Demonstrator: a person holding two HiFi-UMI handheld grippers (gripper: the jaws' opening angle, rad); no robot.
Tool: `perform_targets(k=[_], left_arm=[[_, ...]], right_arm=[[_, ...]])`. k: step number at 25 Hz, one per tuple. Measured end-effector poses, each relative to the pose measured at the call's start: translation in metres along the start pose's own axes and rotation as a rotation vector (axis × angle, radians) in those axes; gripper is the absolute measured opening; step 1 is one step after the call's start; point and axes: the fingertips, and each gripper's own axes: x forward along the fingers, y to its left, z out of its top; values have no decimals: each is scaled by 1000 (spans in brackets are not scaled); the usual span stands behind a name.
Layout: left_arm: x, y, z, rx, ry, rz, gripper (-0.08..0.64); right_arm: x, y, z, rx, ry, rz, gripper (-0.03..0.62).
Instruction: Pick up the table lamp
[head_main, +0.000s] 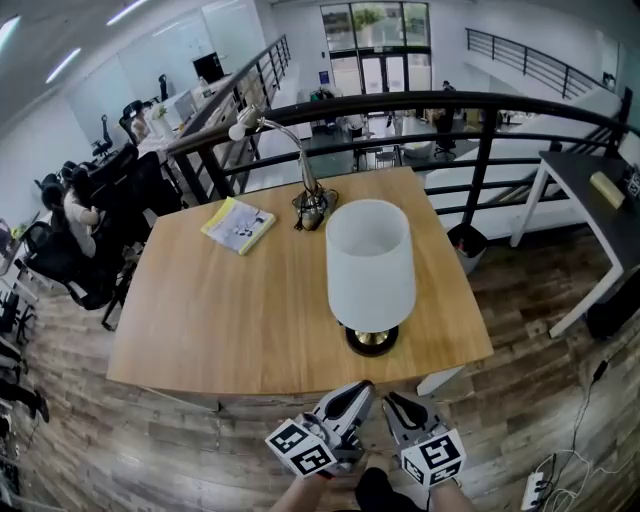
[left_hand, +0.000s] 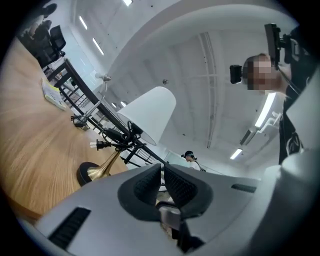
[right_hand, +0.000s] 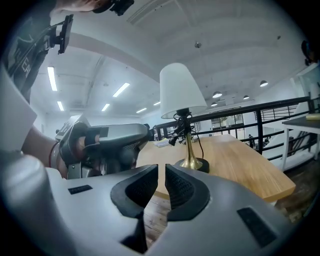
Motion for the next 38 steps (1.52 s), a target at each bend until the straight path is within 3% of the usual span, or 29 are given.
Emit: perform_targets(k=[4, 6, 9, 19, 24, 27, 33, 38], left_arm=[[13, 17, 8, -50, -33, 1, 16], [18, 25, 14, -99, -69, -19, 118], [24, 33, 26, -172, -130, -65, 158], [44, 53, 72, -379, -342, -315, 161], [52, 50, 94, -439, -382, -479, 150], [61, 51, 101, -464, -357, -517, 108], [86, 67, 126, -604, -394, -523, 80], [103, 80, 143, -634, -387, -555, 64]], right_arm=[[16, -17, -4, 1, 21, 18, 48], [24, -25, -5, -3, 33, 23, 48], [34, -32, -8, 1, 51, 33, 49], [60, -54, -11, 10, 82, 26, 54], [79, -71, -3, 20, 88, -10, 158], [97, -83, 7, 31, 86, -31, 183], [144, -99, 29, 11, 98, -32, 219], [180, -111, 39, -1, 143, -48, 219]])
